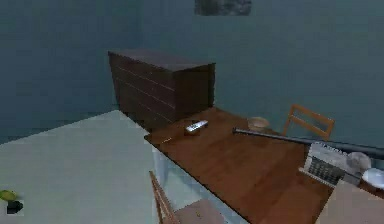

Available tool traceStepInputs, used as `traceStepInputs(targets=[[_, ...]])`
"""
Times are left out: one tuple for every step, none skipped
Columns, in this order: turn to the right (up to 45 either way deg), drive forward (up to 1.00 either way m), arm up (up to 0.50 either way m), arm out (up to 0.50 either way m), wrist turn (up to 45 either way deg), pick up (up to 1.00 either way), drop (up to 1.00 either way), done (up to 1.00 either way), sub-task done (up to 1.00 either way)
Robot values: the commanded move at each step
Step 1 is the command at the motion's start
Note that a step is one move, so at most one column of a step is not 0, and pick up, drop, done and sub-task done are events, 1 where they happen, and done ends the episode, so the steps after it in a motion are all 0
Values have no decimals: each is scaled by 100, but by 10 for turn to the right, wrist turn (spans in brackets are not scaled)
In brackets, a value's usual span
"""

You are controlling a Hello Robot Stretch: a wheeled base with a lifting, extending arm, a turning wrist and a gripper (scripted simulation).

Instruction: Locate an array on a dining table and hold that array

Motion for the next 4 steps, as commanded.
traceStepInputs(targets=[[450, 0, 0, 0, 0, 0, 0, 0, 0], [390, 0, 0, 0, 0, 0, 0, 0, 0], [0, 70, 0, 0, 0, 0, 0, 0, 0], [-300, 0, 0, 0, 0, 0, 0, 0, 0]])
